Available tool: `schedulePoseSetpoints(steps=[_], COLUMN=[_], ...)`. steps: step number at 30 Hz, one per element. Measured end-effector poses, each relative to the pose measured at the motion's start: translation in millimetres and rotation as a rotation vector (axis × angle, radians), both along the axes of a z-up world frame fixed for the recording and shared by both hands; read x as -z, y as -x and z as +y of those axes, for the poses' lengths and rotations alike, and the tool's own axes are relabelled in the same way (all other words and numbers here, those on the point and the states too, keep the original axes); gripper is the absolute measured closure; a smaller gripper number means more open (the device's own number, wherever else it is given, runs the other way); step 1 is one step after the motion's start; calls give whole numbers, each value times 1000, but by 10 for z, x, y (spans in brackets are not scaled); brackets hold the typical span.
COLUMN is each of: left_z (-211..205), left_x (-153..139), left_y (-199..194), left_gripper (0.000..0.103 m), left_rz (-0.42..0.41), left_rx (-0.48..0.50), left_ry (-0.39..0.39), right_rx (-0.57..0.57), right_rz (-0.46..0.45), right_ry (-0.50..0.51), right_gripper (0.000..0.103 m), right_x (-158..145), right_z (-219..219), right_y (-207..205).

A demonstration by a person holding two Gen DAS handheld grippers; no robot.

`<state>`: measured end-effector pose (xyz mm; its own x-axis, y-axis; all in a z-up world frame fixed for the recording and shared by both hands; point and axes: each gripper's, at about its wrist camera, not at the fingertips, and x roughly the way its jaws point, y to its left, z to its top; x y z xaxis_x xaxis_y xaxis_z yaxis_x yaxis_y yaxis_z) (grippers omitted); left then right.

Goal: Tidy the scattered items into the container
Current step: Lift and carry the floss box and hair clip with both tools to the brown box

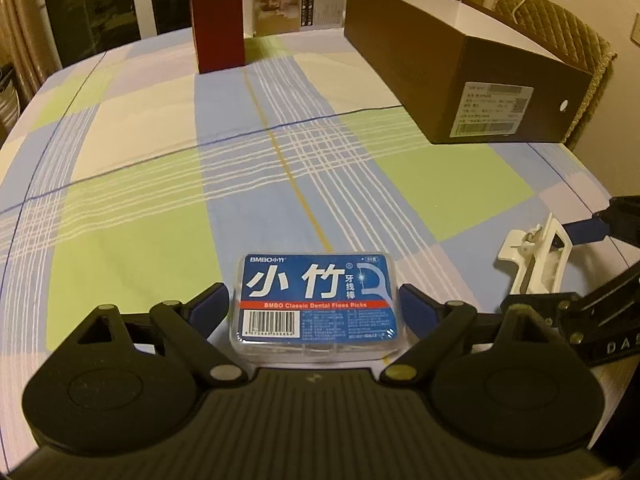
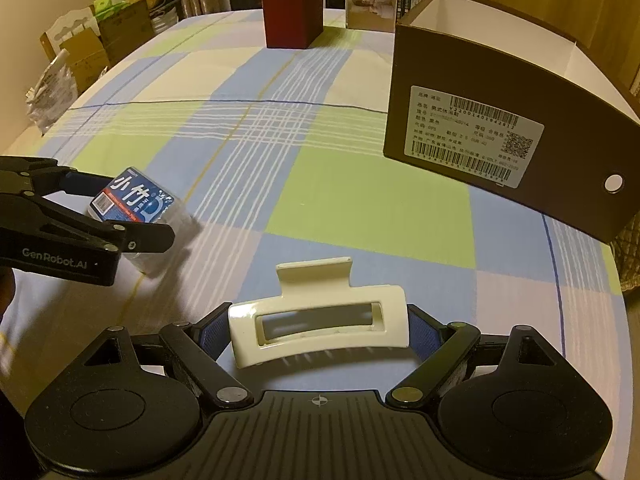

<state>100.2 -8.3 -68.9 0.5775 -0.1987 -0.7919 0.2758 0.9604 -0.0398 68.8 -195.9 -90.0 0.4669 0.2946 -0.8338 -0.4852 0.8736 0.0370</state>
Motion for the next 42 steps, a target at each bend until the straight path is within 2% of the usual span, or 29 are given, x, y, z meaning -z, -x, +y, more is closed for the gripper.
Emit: schedulePoseSetpoints(steps=[2, 13, 21, 42], left_z=[-2, -49, -80, -222], left_x=[5, -14, -133, -447], left_y=[-11, 29, 145, 480], left_gripper=[19, 20, 20, 20], left_rz=[6, 3, -23, -79], left_rx=[0, 32, 57, 65], left_ry=[4, -45, -70, -51], right_rx=[0, 9, 21, 149], right_rz=[-2, -12, -28, -78], right_ry=[-1, -18, -27, -93], right_gripper=[13, 13, 13, 13], right_x=[5, -17, -97, -461], right_z=[16, 28, 37, -88], right_y=[-6, -29, 16, 239])
